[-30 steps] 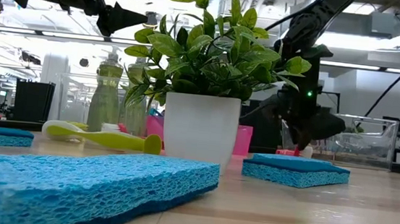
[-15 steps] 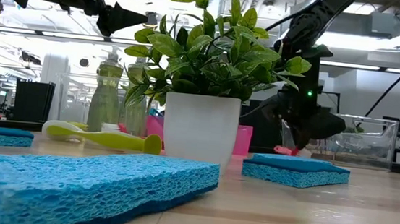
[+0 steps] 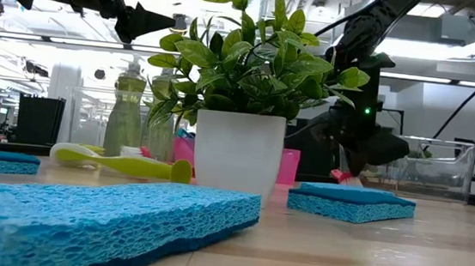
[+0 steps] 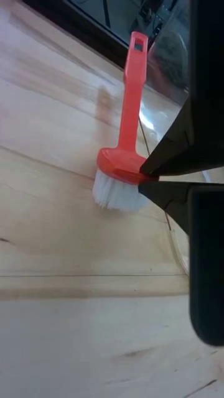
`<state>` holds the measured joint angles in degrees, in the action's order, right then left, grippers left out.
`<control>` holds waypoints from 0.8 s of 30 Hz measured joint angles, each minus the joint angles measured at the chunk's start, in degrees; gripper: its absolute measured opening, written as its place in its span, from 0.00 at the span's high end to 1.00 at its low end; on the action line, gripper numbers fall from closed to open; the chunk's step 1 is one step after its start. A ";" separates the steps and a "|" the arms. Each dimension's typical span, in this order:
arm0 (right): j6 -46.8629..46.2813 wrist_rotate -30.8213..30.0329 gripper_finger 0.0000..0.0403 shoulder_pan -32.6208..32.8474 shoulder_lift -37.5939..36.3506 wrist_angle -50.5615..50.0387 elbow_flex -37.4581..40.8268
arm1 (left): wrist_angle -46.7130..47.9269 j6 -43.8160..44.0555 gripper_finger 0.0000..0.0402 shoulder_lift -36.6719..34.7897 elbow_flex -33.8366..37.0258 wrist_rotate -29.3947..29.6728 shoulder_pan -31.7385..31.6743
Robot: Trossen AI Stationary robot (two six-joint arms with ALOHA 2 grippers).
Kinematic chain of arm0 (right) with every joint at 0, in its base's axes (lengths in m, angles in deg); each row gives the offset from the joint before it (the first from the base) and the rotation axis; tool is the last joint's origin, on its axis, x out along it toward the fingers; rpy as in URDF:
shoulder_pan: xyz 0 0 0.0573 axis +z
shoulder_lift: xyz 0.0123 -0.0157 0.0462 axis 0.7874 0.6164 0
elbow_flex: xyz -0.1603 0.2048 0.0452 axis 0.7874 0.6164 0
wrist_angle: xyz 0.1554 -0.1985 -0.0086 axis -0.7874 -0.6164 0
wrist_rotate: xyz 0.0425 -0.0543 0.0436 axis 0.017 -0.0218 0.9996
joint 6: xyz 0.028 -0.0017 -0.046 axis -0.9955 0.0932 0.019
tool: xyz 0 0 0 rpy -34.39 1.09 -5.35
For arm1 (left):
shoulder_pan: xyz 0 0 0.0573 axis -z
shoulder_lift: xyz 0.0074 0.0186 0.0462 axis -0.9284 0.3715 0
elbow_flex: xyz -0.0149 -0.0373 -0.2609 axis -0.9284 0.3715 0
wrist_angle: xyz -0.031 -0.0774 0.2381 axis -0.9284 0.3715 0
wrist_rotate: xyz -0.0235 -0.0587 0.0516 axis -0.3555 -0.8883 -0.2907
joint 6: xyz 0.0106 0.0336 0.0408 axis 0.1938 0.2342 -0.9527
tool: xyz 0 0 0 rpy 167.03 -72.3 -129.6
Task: Pick & Place Kitchen Sink Supplies
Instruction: Put the red dish brush into the red bin
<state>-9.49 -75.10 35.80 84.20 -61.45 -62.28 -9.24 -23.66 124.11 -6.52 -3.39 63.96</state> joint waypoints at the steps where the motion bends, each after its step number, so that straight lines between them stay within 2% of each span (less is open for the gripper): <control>1: -0.03 0.02 0.99 0.00 0.00 -0.25 -0.22 | 0.00 0.00 0.11 0.00 0.00 0.00 0.00; 11: -0.17 -0.02 0.99 2.94 0.00 -1.84 -5.61 | 0.00 0.00 0.11 -0.02 0.00 0.00 0.00; 24: 0.03 -9.46 1.00 7.07 0.00 -7.36 -15.65 | 0.00 0.00 0.11 0.00 0.00 0.00 0.00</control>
<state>-9.45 -84.55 42.87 84.20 -68.81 -77.92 -9.24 -23.66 124.11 -6.52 -3.39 63.96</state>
